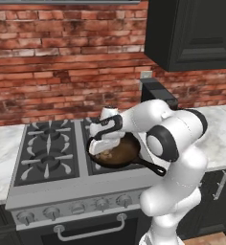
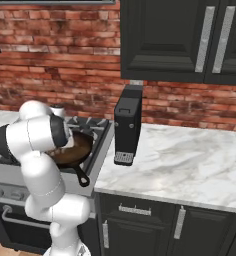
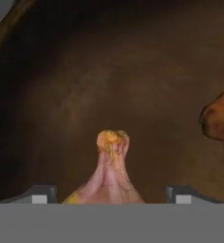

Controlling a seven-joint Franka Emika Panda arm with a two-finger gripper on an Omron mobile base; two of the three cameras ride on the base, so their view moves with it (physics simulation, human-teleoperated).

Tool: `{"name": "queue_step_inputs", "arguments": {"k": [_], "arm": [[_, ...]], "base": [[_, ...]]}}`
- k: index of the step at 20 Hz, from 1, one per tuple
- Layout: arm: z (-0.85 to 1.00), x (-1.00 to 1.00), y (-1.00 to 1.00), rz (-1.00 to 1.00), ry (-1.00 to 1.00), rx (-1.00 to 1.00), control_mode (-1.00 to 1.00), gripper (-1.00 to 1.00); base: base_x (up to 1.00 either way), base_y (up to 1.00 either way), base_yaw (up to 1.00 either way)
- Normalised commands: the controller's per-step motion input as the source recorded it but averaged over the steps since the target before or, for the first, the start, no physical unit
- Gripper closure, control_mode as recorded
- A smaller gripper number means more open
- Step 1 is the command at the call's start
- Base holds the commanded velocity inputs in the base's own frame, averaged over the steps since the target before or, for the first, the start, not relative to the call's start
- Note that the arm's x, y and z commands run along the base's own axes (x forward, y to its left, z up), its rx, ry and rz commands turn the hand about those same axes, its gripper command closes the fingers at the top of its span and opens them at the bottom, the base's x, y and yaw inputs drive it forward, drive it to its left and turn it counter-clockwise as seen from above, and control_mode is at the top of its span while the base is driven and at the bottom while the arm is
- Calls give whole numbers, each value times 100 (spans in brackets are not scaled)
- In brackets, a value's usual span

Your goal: Take the chicken drumsticks from the pan and place one on each plate on the dining counter.

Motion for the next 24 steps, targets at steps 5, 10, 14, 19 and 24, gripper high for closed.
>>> {"name": "queue_step_inputs", "arguments": {"k": [5,10,14,19,24], "arm": [[-100,-12,28,-15,2,-12,-100,100],[-13,-68,-5,-27,4,7,-100,100],[61,-47,-9,-14,17,6,-100,100],[43,-25,0,-10,32,0,-100,100],[91,-45,-11,-5,30,0,-100,100]], "base": [[0,0,0],[0,0,0],[0,0,0],[0,0,0],[0,0,0]]}}
